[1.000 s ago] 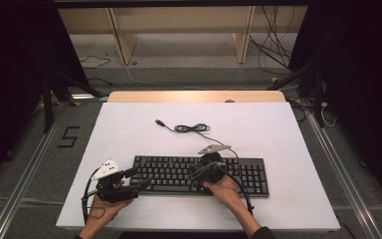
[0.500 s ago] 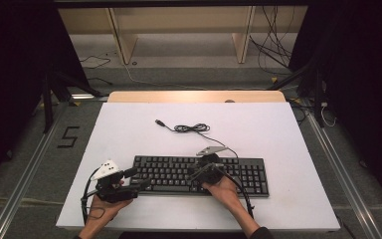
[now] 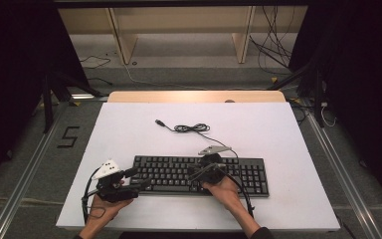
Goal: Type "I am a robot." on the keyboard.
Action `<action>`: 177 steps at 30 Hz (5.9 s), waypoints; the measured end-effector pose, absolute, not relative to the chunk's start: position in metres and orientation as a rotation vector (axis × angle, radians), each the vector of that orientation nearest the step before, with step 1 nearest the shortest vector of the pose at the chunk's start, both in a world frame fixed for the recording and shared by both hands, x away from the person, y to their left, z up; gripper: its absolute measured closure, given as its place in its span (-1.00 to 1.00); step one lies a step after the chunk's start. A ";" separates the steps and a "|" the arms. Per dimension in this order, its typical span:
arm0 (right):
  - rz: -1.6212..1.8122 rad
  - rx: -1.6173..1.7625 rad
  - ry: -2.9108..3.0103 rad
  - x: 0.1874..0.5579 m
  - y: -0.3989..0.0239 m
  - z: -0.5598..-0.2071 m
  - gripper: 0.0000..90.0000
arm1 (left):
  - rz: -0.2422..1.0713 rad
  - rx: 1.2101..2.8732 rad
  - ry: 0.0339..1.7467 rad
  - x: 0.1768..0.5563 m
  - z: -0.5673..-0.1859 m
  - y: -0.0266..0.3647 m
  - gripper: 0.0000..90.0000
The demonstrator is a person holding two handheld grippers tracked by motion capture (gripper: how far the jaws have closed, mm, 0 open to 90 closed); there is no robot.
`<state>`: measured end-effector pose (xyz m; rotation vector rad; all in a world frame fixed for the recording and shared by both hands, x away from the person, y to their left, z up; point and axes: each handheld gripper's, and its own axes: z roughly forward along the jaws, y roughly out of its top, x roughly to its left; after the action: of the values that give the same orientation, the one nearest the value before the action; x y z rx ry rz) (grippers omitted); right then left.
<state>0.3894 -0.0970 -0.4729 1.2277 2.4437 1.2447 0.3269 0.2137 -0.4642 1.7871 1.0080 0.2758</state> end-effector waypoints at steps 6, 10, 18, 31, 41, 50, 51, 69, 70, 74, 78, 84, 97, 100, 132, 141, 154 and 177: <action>1.268 1.215 2.441 0.388 -0.098 -0.470 0.91 | 0.277 1.788 1.009 0.327 -0.464 0.213 -0.37; 1.279 1.208 2.442 0.386 -0.098 -0.469 0.88 | 0.277 1.789 1.009 0.328 -0.464 0.213 -0.37; 1.301 1.194 2.452 0.383 -0.097 -0.468 0.72 | 0.269 1.782 1.016 0.329 -0.464 0.213 -0.37; 1.348 1.156 2.473 0.377 -0.096 -0.463 0.37 | 0.260 1.777 1.025 0.331 -0.464 0.214 -0.37; 1.379 1.137 2.473 0.372 -0.096 -0.460 0.25 | 0.256 1.778 1.032 0.333 -0.464 0.213 -0.37; 1.393 1.121 2.470 0.368 -0.096 -0.458 0.13 | 0.256 1.782 1.035 0.336 -0.465 0.211 -0.37; 1.393 1.120 2.470 0.368 -0.096 -0.458 0.11 | 0.255 1.785 1.036 0.336 -0.465 0.211 -0.37; 1.408 1.099 2.475 0.358 -0.096 -0.458 0.01 | 0.250 1.804 1.063 0.347 -0.461 0.204 -0.28; 1.407 1.097 2.474 0.358 -0.096 -0.458 0.01 | 0.251 1.805 1.070 0.348 -0.461 0.203 -0.26; 1.413 1.092 2.474 0.356 -0.096 -0.458 0.00 | 0.240 1.820 1.086 0.353 -0.461 0.201 -0.16; 1.412 1.093 2.474 0.355 -0.097 -0.459 -0.03 | 0.236 1.843 1.097 0.359 -0.461 0.195 -0.03; 1.417 1.087 2.470 0.353 -0.099 -0.459 -0.06 | 0.226 1.884 1.097 0.366 -0.463 0.187 0.16; 1.425 1.061 2.466 0.347 -0.100 -0.459 -0.11 | 0.205 1.955 1.055 0.376 -0.467 0.173 0.65; 1.427 1.061 2.465 0.346 -0.101 -0.459 -0.13 | 0.205 1.966 1.051 0.377 -0.468 0.171 0.73; 1.444 1.045 2.458 0.337 -0.106 -0.458 -0.17 | 0.209 2.018 1.065 0.390 -0.474 0.158 0.98; 1.441 1.045 2.460 0.337 -0.107 -0.459 -0.18 | 0.200 2.024 1.067 0.391 -0.476 0.158 0.98; 1.442 1.045 2.457 0.336 -0.108 -0.459 -0.18 | 0.196 2.029 1.055 0.392 -0.475 0.153 0.98; 1.438 1.042 2.465 0.335 -0.109 -0.459 -0.18 | 0.187 2.040 1.043 0.394 -0.477 0.144 0.98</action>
<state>0.3350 -0.1086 -0.4592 1.0418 2.4645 1.4378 0.3942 0.1442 -0.4766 2.0403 1.0430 0.1870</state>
